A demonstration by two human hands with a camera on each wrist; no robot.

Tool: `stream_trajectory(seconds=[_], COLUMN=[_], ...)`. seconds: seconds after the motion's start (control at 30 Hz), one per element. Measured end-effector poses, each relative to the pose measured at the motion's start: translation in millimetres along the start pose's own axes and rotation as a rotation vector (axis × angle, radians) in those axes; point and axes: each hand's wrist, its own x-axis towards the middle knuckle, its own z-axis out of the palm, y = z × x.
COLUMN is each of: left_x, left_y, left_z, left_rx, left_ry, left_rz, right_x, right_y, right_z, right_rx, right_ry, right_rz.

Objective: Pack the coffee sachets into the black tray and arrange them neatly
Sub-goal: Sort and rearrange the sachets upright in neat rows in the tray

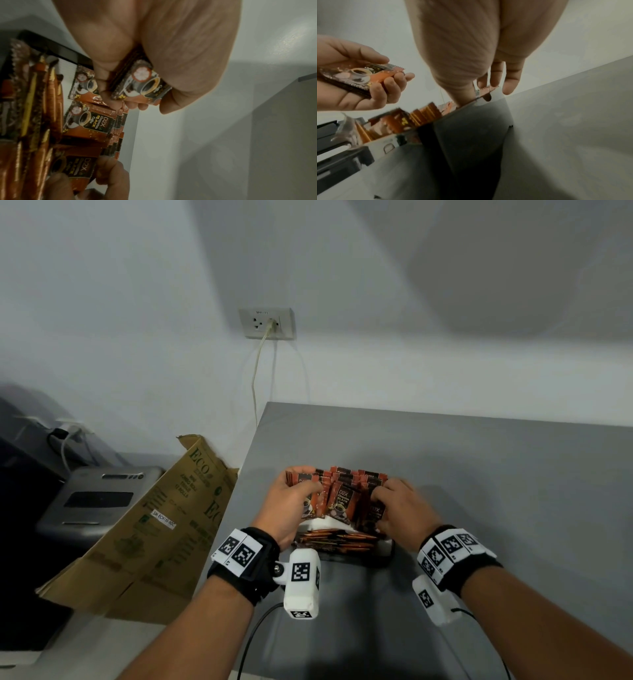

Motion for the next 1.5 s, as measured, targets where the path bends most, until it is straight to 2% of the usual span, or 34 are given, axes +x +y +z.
stream_trajectory(seconds=[0.53,0.8,0.93,1.03,1.1,1.2,1.33,1.5], left_x=[-0.1,3.6,1.8,1.4,0.7,-1.4,5.5,5.9], left_y=[-16.3,-16.9,-12.3,-9.8,-8.0,-0.3,-0.3,-3.5], left_z=[-11.2,-14.3,-4.0,11.6,21.4,24.9,5.1,-7.1], left_rx=[0.074,0.002,0.038,0.049,0.050,0.027,-0.010,0.000], left_ry=[0.009,-0.011,-0.123,-0.208,-0.230,-0.177,-0.016,0.027], left_rz=[-0.048,-0.091,-0.030,0.052,0.081,0.062,0.012,-0.031], right_x=[-3.2,-11.8,-8.9,-0.7,5.0,12.5,17.5,15.2], right_y=[-1.9,2.5,-11.9,-42.0,-55.9,-55.7,-31.9,-16.3], right_z=[13.3,5.7,-16.4,-43.1,-54.6,-66.4,-70.2,-37.3], right_rx=[-0.120,-0.009,0.214,0.541,0.619,0.595,0.551,0.310], right_ry=[0.140,0.179,0.271,0.192,0.131,0.166,0.202,-0.004], right_rz=[-0.069,-0.071,-0.004,-0.001,-0.019,-0.004,0.103,0.176])
